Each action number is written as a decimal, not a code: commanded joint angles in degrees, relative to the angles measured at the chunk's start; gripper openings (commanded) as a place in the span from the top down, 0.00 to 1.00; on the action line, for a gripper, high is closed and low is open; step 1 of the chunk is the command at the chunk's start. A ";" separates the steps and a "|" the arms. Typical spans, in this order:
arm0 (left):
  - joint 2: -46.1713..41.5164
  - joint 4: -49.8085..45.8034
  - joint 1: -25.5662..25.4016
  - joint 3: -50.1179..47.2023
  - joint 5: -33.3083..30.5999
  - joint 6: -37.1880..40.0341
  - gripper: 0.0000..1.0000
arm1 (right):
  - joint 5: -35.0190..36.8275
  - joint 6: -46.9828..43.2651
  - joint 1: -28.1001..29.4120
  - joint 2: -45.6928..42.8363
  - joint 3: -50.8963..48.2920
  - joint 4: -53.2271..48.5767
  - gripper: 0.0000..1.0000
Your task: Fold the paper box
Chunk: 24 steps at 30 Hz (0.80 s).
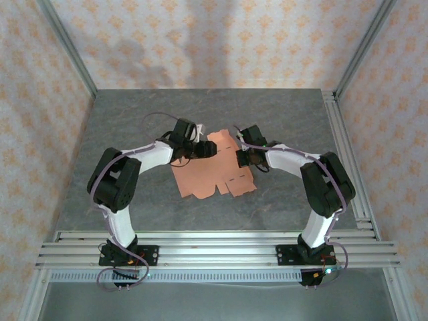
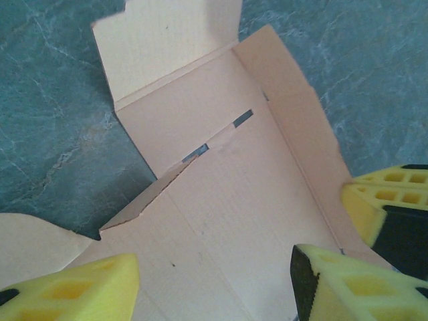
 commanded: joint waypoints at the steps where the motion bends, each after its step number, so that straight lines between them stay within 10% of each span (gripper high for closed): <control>1: 1.25 2.14 -0.54 2.69 0.74 -3.01 0.37 | 1.89 -0.31 0.50 0.76 0.20 -1.73 0.99; 15: 5.21 -0.46 -0.47 7.38 -4.22 -6.11 0.32 | 1.87 -0.23 0.72 0.52 -0.13 -1.18 0.98; 24: -3.45 2.16 -0.55 2.22 -6.08 -4.42 0.26 | 5.36 0.56 0.63 -1.53 -2.62 1.23 0.68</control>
